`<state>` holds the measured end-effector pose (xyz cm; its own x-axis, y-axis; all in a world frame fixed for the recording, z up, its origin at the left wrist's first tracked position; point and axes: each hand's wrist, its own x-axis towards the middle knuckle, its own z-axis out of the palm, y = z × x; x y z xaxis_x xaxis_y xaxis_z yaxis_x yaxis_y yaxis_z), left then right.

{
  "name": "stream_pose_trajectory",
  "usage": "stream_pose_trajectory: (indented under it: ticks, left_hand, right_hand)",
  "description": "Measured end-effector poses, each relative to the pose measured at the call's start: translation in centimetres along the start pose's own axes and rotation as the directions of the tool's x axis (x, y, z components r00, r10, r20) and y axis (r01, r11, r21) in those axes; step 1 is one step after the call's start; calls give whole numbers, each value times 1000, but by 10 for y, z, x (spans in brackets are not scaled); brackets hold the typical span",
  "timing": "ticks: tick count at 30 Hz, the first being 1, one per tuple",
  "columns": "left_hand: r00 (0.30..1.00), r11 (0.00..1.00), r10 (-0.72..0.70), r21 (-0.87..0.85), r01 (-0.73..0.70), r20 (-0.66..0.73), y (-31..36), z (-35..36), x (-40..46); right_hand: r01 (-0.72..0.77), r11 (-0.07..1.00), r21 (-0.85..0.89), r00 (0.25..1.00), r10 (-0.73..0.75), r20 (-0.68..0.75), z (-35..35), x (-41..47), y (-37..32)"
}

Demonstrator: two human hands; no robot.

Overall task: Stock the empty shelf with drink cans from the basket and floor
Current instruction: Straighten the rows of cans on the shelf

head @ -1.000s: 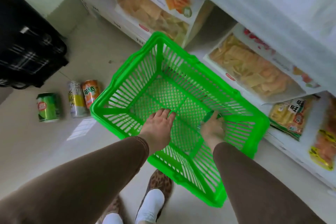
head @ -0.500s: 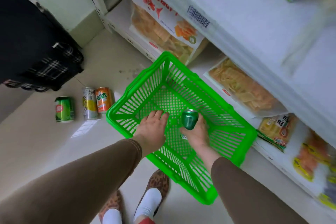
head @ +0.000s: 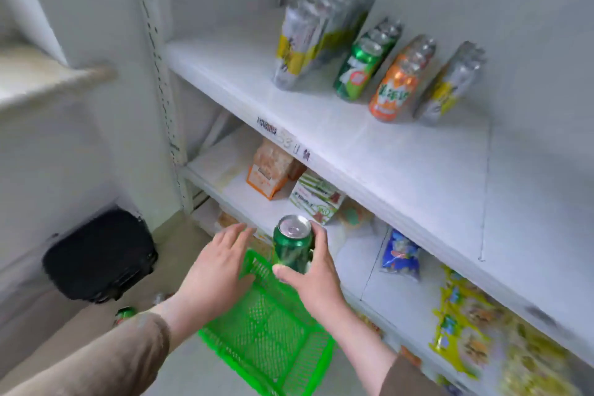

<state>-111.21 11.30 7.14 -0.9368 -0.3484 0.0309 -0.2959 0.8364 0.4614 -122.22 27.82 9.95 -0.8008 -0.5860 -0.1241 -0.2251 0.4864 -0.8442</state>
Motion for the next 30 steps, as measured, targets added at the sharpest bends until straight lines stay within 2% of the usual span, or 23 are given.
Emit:
stream_pose_trajectory:
  ticks: [5, 8, 11, 17, 22, 27, 30]
  left_hand:
    - [983, 993, 118, -3, -120, -138, 47, -102, 31]
    - [976, 991, 113, -46, -124, -183, 68, -139, 56]
    - [983, 994, 76, -63, -87, -167, 83, -161, 88]
    - [997, 1000, 2, -14, -3, -72, 95, -168, 141]
    - [997, 998, -60, -24, 59, -56, 90, -163, 159]
    - [997, 998, -65, 18, 66, -45, 82, -167, 169]
    - [997, 997, -56, 52, 58, -48, 80, -174, 175]
  right_hand:
    - [132, 991, 23, 986, -130, -101, -66, 17, -101]
    - [158, 986, 51, 978, -149, -146, -95, 45, -133]
    - [154, 984, 92, 981, -141, -136, -119, 83, -151]
    - [102, 994, 30, 993, -100, -55, -139, 159, -141]
    - [81, 997, -13, 996, -81, -32, -141, 199, -123]
    - [101, 994, -36, 992, -97, 85, -156, 215, -139]
    - [143, 979, -144, 990, -144, 6, -162, 216, -162]
